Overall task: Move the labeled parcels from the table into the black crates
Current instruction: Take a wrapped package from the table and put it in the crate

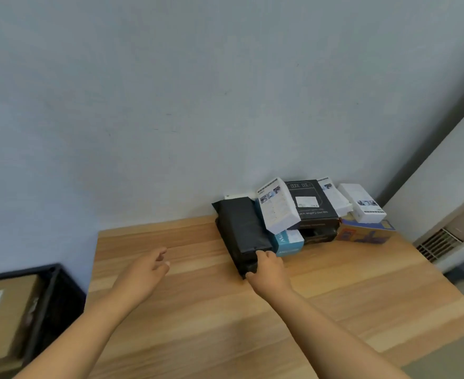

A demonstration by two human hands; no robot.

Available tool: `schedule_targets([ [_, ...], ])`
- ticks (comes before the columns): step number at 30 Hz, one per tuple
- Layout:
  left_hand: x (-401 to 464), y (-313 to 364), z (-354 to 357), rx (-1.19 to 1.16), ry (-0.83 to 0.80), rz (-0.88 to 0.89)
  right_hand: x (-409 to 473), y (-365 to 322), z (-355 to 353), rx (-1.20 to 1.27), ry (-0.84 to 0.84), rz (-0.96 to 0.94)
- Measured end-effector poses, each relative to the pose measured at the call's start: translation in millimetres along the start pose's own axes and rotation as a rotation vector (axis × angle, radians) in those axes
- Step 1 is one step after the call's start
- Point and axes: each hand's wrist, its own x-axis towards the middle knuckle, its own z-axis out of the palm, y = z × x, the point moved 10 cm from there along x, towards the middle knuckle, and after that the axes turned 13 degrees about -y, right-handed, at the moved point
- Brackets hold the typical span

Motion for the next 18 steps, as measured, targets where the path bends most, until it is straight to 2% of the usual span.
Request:
schedule_targets([
  [5, 15.5, 16.2, 23.6, 0.009, 0.053, -0.094, 53.5, 4.7, -12.6, -0.112, -0.030, -0.061],
  [11, 28.5, 30.8, 54.3, -0.067, 0.093, -0.156, 92.6, -8.2, -10.8, -0.394, -0.013, -0.225],
  [18, 23.2, 35.7, 69.3, -0.099, 0.131, -0.218, 119.7, -16.3, 2.0, -0.474, -0.046, -0.265],
])
